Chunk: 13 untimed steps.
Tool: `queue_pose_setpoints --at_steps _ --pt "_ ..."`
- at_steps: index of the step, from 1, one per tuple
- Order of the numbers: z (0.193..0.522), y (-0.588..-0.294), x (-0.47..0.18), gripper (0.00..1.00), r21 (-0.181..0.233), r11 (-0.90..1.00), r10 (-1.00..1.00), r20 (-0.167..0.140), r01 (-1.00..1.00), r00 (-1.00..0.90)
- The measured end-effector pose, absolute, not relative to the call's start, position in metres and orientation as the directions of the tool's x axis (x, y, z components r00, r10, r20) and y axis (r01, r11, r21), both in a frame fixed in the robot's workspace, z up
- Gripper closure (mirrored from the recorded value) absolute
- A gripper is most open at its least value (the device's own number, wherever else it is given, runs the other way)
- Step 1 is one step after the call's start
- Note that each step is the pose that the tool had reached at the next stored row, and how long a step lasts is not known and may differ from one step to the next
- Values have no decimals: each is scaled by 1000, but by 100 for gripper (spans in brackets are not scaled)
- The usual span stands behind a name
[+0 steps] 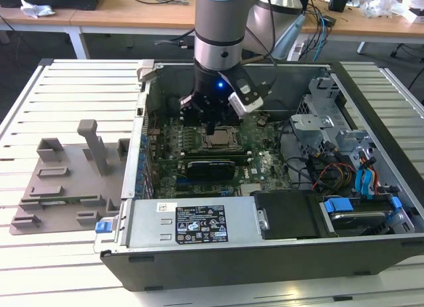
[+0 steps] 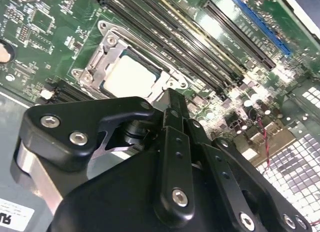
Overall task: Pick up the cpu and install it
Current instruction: 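Install the second cpu locking lever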
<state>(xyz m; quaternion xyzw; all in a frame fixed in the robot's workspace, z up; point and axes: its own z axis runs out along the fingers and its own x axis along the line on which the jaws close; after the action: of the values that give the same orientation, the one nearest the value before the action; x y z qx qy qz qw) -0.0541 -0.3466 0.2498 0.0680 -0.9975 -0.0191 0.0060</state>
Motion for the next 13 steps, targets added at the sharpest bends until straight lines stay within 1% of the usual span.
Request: queue_pose_setpoints --at_steps 13 --pt "251 -335 -40 89 27 990 -136 11 -135 -991"
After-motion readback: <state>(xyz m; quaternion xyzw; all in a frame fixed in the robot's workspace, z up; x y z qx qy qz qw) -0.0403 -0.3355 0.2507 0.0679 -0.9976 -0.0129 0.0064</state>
